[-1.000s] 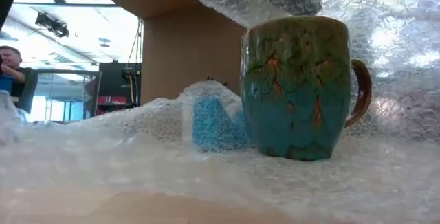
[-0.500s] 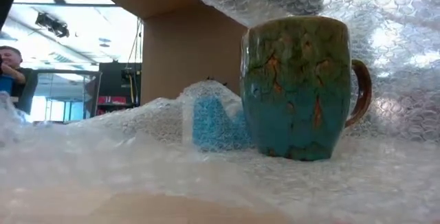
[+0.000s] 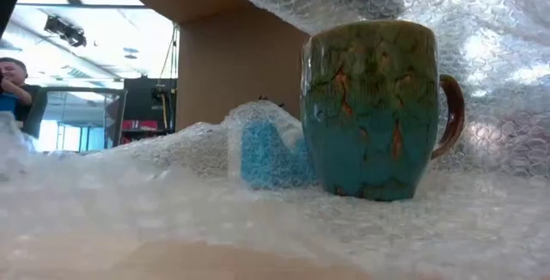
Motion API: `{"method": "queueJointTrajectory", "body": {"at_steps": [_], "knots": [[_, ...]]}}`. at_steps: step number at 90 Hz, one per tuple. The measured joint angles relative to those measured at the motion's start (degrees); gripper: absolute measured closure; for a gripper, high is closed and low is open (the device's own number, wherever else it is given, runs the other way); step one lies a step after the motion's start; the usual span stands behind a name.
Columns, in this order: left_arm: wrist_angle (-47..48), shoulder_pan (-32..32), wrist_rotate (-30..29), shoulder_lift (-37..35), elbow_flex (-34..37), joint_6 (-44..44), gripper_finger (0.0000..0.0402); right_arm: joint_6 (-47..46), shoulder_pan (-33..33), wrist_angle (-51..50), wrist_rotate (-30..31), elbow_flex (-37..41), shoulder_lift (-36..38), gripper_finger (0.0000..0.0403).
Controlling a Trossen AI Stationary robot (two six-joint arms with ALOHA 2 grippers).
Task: Wrap mug
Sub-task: Wrap the brown mug with the bubble wrap on the table
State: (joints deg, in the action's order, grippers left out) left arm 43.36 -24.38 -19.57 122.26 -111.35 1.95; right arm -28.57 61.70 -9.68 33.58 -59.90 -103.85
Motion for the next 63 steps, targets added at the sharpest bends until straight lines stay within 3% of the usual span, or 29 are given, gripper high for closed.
{"method": "queueJointTrajectory", "body": {"at_steps": [8, 23, 38, 50, 63], "knots": [[0.00, 0.00, 0.02, 0.00, 0.00, -0.04, 0.0281, 0.30, -1.24, -0.61, -1.58, 0.00, -2.65, 0.0210], [0.01, 0.00, 0.07, 0.00, 0.00, -0.10, 0.0281, -1.67, -3.64, -0.47, -11.61, -0.16, -6.22, 0.0218], [-0.01, 0.00, 0.13, -0.01, 0.00, -0.15, 0.0281, -5.51, -4.70, -0.39, -12.76, -0.31, -6.88, 0.0241], [-0.01, 0.00, 0.13, -0.02, 0.00, -0.15, 0.0281, -5.89, -4.94, -0.62, -13.23, -0.24, -6.98, 0.0283], [0.06, 0.00, 0.13, -0.02, 0.00, -0.15, 0.0281, -6.15, -5.16, -0.56, -13.46, -0.19, -6.52, 0.0357]]}}
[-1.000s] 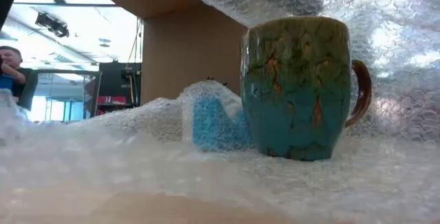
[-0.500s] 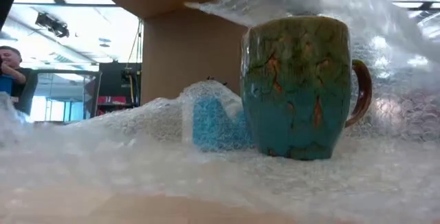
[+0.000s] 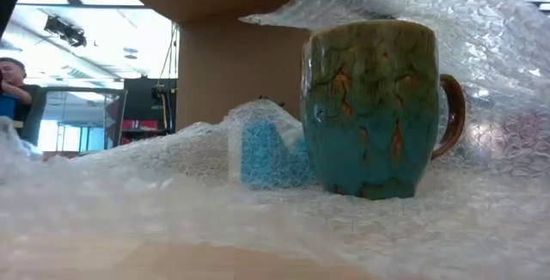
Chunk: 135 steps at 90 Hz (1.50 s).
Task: Wrap mug
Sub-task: Wrap the brown mug with the bubble wrap on the table
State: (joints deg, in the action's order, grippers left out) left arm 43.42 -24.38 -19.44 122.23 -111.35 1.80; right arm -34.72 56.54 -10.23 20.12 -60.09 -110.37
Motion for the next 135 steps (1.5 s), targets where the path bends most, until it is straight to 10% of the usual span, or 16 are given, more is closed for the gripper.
{"method": "queueJointTrajectory", "body": {"at_steps": [66, 135], "knots": [[2.14, -0.34, -5.22, -0.90, -0.70, 0.13, 0.0281, 9.62, -1.61, -0.17, 19.14, 0.24, 26.29, 0.0403], [4.30, -1.43, -5.42, -1.09, -0.72, 3.29, 0.0281, 25.81, 5.13, 7.17, 43.30, 0.24, 29.93, 0.0403]]}}
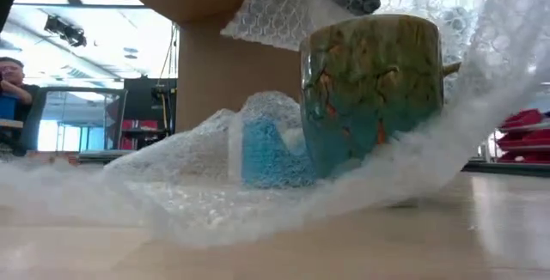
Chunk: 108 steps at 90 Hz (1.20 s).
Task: Wrap mug
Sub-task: Wrap the brown mug with the bubble wrap on the table
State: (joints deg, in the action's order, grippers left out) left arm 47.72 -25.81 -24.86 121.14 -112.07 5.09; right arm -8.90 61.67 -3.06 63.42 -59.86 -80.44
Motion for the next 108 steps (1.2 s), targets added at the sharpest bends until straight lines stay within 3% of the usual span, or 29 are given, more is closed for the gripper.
{"method": "queueJointTrajectory", "body": {"at_steps": [18, 35, 53, 71, 93, 108], "knots": [[-0.18, -1.25, -0.28, 0.00, 0.00, 2.64, 0.0281, 4.24, -1.07, 0.23, 6.59, 0.00, 0.00, 0.0403], [-0.73, -2.23, -1.74, 0.00, 0.00, 3.08, 0.0281, 5.18, -5.31, 0.89, 6.83, -0.02, 0.00, 0.0403], [-2.91, -2.39, -2.19, 0.00, 0.00, 4.21, 0.0281, 6.82, -11.90, 0.99, 1.45, -0.04, 0.00, 0.0403], [-7.80, -2.69, -2.28, -0.02, 2.16, 4.43, 0.0281, 13.31, -19.36, 4.81, 0.37, -0.04, -0.04, 0.0403], [-7.83, -3.22, -2.54, 0.00, 4.68, 7.21, 0.0281, 12.38, -26.88, 5.23, -10.20, -0.04, -0.08, 0.0403], [-8.52, -4.00, -3.67, 0.00, 4.68, 7.79, 0.0281, 10.96, -29.25, 5.04, -14.29, -0.04, -0.09, 0.0403]]}}
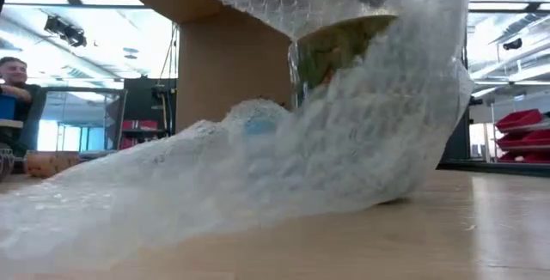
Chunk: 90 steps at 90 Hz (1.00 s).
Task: Wrap mug
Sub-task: Wrap the brown mug with the bubble wrap on the table
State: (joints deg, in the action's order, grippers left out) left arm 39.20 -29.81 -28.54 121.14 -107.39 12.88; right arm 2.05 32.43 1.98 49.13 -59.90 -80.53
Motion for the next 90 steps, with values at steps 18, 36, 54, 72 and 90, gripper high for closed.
{"method": "queueJointTrajectory", "body": {"at_steps": [18, 36, 54, 72, 90], "knots": [[-2.14, -0.58, -1.75, 0.00, 0.00, 0.07, 0.0281, -4.88, -2.14, 0.33, -1.39, 0.00, -0.59, 0.0403], [-1.69, -0.62, -1.74, 0.04, 0.02, 0.80, 0.0281, -8.33, -4.16, 0.85, -3.66, 0.13, -4.55, 0.0403], [-0.37, -1.48, -0.72, 0.20, 0.17, 3.44, 0.0281, -11.57, -4.52, 0.60, -4.92, 0.07, -7.92, 0.0403], [-0.89, -2.22, -1.67, 0.17, 0.03, 3.63, 0.0281, -14.39, -4.98, -2.51, -6.56, 0.13, -8.73, 0.0403], [-0.67, -2.44, -1.62, 0.11, 0.00, 3.00, 0.0281, -18.21, -5.61, -7.40, -6.69, 0.15, -10.39, 0.0403]]}}
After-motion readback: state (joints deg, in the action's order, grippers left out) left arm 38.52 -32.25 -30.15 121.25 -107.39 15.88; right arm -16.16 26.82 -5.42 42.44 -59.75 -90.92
